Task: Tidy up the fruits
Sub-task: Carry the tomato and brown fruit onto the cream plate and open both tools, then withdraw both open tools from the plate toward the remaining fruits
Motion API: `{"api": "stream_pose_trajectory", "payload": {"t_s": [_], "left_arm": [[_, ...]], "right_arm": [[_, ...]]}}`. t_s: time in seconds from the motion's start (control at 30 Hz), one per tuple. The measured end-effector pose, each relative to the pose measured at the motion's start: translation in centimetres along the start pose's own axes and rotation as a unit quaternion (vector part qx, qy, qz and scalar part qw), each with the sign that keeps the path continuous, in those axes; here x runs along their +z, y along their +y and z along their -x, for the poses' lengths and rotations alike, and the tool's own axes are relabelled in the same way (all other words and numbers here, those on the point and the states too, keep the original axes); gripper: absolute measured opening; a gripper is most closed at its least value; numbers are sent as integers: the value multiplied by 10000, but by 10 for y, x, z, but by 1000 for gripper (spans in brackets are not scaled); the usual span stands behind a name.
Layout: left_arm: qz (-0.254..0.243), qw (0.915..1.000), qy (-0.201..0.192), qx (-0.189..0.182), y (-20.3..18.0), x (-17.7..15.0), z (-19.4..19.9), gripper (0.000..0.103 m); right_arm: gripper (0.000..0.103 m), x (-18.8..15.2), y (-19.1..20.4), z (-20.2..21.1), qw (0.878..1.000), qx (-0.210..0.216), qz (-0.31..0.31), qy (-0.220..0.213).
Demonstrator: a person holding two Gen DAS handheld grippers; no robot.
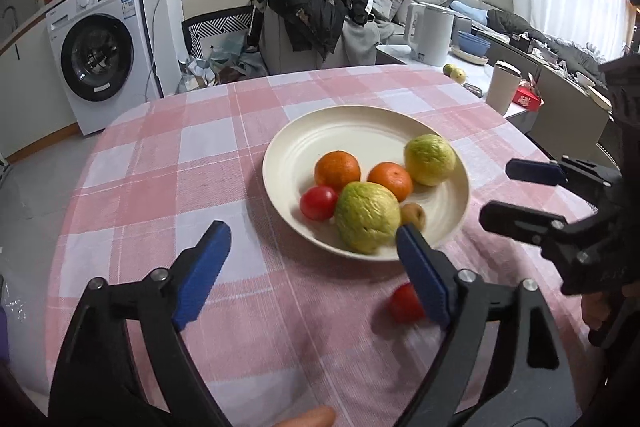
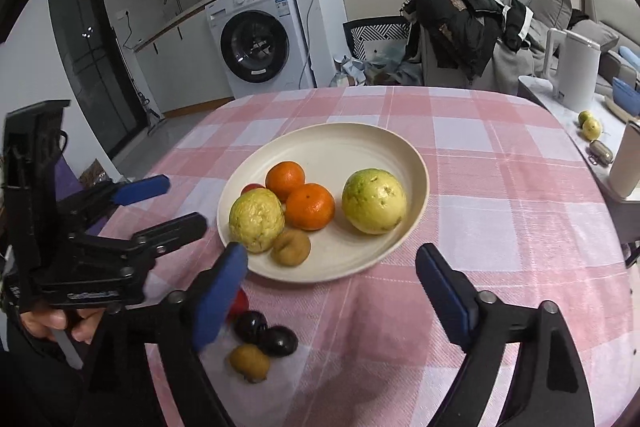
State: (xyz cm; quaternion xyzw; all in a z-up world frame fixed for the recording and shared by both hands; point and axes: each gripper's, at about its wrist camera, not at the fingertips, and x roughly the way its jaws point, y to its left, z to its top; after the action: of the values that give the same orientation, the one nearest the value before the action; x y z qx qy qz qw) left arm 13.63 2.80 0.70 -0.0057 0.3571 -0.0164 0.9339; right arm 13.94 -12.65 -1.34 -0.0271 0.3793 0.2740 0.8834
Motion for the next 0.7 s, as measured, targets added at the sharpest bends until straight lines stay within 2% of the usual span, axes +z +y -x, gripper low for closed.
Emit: {"api": "stream_pose_trajectory", "payload": {"t_s": [0.03, 0.07, 0.23, 0.47, 0.7], "left_arm": [[9, 10000, -21, 50, -2, -2, 5, 94], [19, 9999, -62, 102, -4, -5, 11, 103], [105, 9997, -102, 170, -7, -14, 28, 103], [218, 9997, -47, 75, -7, -22, 32, 102], [139, 9999, 28, 52, -10, -25, 27, 102]], "right_arm": [[96, -1, 0, 3, 10000, -44, 25, -9], [103, -1, 0, 5, 10000, -58, 9, 2], [103, -8, -5, 14, 10000, -11, -82, 30], [103, -22, -6, 10, 9994, -248, 112, 229], [103, -31, -7, -2, 9962, -310, 331, 743]]}}
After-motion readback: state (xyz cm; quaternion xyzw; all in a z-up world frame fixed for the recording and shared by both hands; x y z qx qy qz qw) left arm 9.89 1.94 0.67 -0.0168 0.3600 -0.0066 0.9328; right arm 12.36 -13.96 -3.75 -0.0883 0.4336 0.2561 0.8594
